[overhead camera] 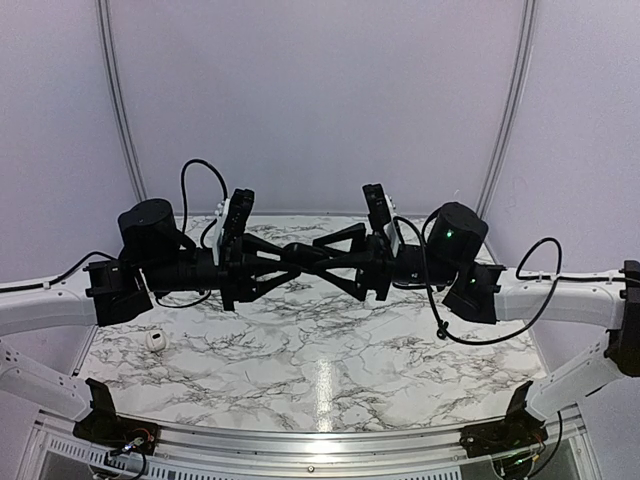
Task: Insert the wireless bluetooth earbuds into the charging case
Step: Pass from the right arm to the left, then move the right earbud to the center of the board.
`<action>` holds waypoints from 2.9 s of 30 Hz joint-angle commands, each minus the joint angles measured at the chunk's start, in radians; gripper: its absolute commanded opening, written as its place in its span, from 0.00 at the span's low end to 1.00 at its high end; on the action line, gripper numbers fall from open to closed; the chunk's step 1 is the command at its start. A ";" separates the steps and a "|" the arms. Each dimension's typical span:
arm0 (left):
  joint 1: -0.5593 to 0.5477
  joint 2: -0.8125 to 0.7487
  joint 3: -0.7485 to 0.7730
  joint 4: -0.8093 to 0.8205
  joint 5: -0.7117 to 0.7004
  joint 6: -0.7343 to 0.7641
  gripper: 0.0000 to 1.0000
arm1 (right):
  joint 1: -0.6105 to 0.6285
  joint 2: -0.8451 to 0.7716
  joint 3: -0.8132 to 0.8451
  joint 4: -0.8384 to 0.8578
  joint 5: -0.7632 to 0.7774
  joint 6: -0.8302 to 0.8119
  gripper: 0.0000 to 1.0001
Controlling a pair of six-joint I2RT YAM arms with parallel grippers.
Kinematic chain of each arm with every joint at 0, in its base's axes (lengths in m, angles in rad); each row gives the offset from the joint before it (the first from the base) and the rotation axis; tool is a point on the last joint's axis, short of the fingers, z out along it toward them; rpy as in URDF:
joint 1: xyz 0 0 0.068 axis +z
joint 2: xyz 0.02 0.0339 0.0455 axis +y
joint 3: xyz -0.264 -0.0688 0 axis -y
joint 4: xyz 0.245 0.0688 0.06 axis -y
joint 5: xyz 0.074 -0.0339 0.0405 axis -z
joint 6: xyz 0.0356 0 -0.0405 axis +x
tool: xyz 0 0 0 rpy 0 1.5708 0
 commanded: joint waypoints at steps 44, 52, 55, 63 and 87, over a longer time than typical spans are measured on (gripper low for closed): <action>0.021 -0.001 -0.016 -0.053 -0.052 -0.029 0.00 | -0.122 -0.075 0.059 0.013 -0.071 0.056 0.69; 0.036 -0.008 -0.026 -0.052 -0.080 -0.037 0.00 | -0.300 -0.149 0.034 -0.353 0.101 -0.003 0.67; 0.038 -0.013 -0.034 -0.049 -0.095 -0.040 0.00 | -0.421 -0.142 0.021 -0.552 0.148 -0.009 0.60; 0.050 -0.006 -0.035 -0.046 -0.099 -0.044 0.00 | -0.655 -0.149 -0.052 -0.877 0.358 -0.098 0.52; 0.056 -0.003 -0.051 -0.044 -0.095 -0.050 0.00 | -0.659 -0.105 -0.233 -0.970 0.506 0.077 0.48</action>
